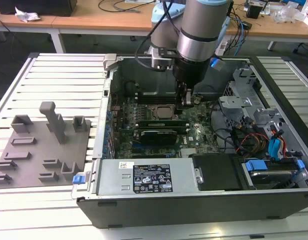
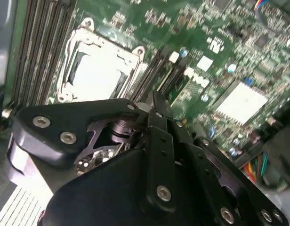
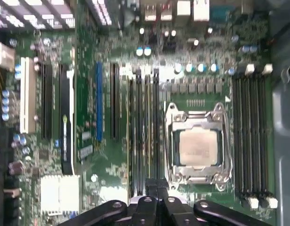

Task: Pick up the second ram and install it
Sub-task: 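Press down the second ram until it locks into place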

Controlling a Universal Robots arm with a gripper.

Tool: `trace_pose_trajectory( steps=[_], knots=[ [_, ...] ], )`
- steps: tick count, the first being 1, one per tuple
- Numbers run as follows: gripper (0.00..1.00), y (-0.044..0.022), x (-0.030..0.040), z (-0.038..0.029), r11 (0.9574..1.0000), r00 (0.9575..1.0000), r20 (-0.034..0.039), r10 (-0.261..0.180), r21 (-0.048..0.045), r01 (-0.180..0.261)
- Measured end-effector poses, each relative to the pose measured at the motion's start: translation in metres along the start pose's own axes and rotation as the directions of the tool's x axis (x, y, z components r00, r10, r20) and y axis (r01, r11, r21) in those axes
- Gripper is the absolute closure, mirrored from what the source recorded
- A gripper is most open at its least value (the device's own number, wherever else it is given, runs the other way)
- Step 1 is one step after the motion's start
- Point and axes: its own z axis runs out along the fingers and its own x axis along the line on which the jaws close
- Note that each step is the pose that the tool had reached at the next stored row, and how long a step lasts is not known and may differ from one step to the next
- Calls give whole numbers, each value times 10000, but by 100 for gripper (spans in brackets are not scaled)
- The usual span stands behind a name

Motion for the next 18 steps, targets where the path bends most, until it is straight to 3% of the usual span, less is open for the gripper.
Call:
trace_pose_trajectory(
  steps=[3, 4, 5, 6, 11, 13, 14, 15, 16, 18],
  knots=[
    [89, -101, -5, 121, 9999, 9999, -6, -146, -18, 146],
    [89, -106, -5, 151, 9999, 9999, -8, -160, -19, 160],
    [89, -115, -2, 232, 9998, 9998, -15, -186, -24, 186],
    [89, -116, -2, 246, 9998, 9998, -17, -195, -24, 195],
    [89, -116, -2, 248, 9998, 9998, -5, -202, -20, 202],
    [89, -103, 1, 147, 9998, 9998, -7, -200, 13, 200],
    [89, -69, 4, 149, 9998, 9998, 8, -204, 25, 204],
    [89, 129, 12, 160, 9998, 9998, 10, -201, 51, 201],
    [89, 248, 15, 170, 9998, 9998, 14, -200, 65, 200],
    [89, 422, 20, 184, 9998, 9998, 13, -201, 80, 201]
  ],
)
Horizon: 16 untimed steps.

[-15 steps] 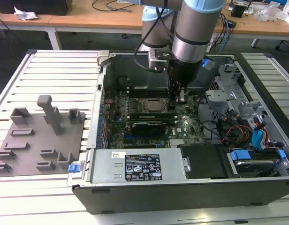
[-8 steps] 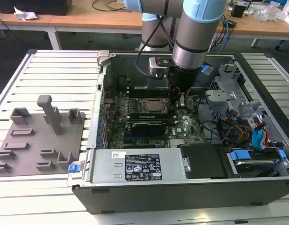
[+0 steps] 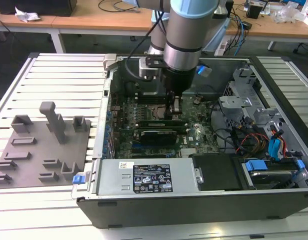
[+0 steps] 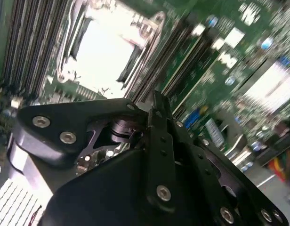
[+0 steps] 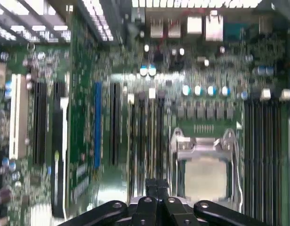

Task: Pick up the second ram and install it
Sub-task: 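Press down the second ram until it locks into place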

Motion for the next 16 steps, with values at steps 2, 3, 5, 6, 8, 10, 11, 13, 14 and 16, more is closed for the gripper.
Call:
trace_pose_trajectory(
  steps=[2, 3, 5, 6, 8, 10, 11, 13, 14, 16],
  knots=[
    [89, 200, 0, 16, 10000, 10000, -1, -1, 13, 1],
    [89, 327, 1, 27, 10000, 10000, -1, -1, 22, 1],
    [89, 471, 0, 50, 10000, 10000, 0, 0, 39, 0],
    [89, 506, 0, 63, 10000, 10000, 1, 2, 40, -2],
    [89, 560, 0, 85, 10000, 10000, -3, 1, 38, -1],
    [89, 570, 0, 108, 10000, 10000, -3, -1, 36, 1],
    [89, 571, -1, 125, 10000, 10000, 19, -1, 36, 1],
    [89, 571, -1, 136, 10000, 10000, 45, 1, 34, -1],
    [89, 570, -2, 136, 10000, 10000, 57, -2, 37, 2],
    [89, 498, 0, 61, 10000, 10000, 61, -3, 11, 3]
  ],
)
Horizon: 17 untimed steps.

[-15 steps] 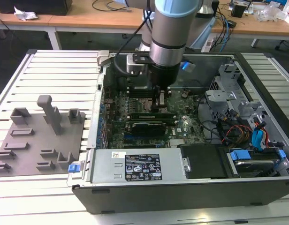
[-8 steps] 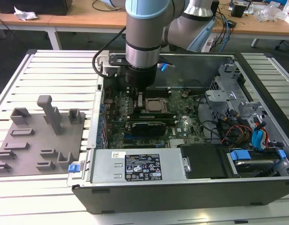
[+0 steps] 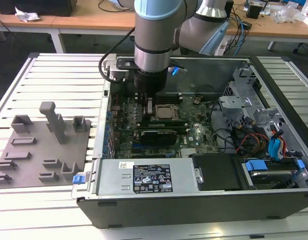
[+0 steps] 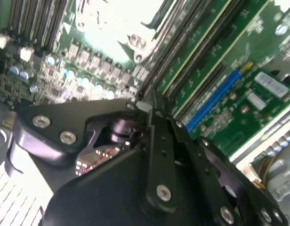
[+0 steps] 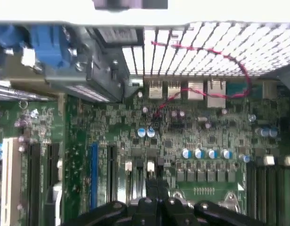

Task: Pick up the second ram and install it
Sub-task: 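Press down the second ram until it locks into place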

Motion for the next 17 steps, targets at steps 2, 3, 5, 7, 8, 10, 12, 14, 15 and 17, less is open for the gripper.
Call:
trace_pose_trajectory(
  steps=[2, 3, 5, 7, 8, 10, 12, 14, 15, 17],
  knots=[
    [89, -175, 1, -7, 9999, 10000, 2, -2, -172, 2],
    [89, -223, 2, -9, 9998, 10000, 2, -5, -214, 5],
    [89, -359, 2, -15, 9995, 10000, 3, -5, -313, 6],
    [89, -500, 2, -28, 9993, 10000, 0, -6, -371, 6],
    [89, -515, -1, -39, 9993, 10000, 2, -6, -370, 7],
    [89, -533, -12, -108, 9993, 10000, 3, -7, -371, 7],
    [89, -532, -21, -212, 9993, 10000, -3, -6, -371, 6],
    [89, -527, -23, -318, 9993, 10000, -3, -6, -371, 6],
    [89, -523, -23, -410, 9993, 10000, -3, -5, -371, 5],
    [89, -521, -22, -465, 9993, 10000, -2, -6, -370, 5]
  ],
)
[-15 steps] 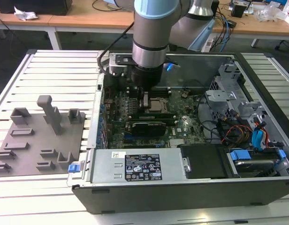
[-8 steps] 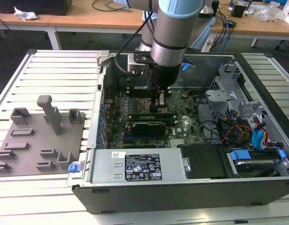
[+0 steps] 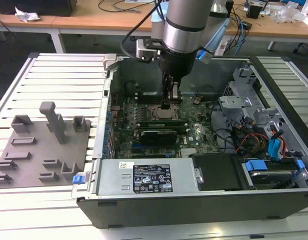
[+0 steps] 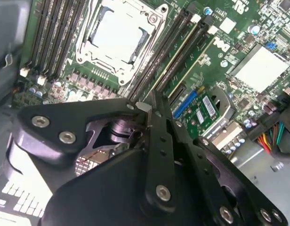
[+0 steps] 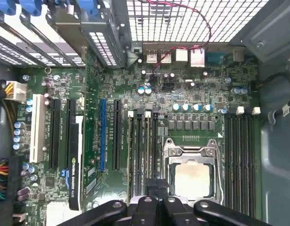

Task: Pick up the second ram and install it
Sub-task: 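Press down the second ram until it locks into place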

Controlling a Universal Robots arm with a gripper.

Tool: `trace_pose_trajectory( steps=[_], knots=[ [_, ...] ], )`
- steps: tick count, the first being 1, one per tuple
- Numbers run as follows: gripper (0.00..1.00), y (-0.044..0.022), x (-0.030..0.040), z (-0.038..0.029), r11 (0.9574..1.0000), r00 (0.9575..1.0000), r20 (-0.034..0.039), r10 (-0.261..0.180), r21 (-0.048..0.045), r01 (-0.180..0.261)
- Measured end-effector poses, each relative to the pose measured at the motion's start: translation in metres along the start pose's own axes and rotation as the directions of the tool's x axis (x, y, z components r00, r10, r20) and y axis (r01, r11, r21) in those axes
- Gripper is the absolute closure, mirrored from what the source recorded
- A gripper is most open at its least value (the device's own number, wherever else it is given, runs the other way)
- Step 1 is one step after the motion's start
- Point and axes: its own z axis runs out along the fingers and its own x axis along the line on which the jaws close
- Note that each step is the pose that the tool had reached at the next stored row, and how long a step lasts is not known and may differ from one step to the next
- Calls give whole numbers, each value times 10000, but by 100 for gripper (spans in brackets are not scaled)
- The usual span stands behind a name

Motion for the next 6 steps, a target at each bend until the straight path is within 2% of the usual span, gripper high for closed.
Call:
trace_pose_trajectory(
  steps=[6],
  knots=[
    [89, 0, 0, -3, 10000, 10000, -1, -1, -1, 1]
  ],
)
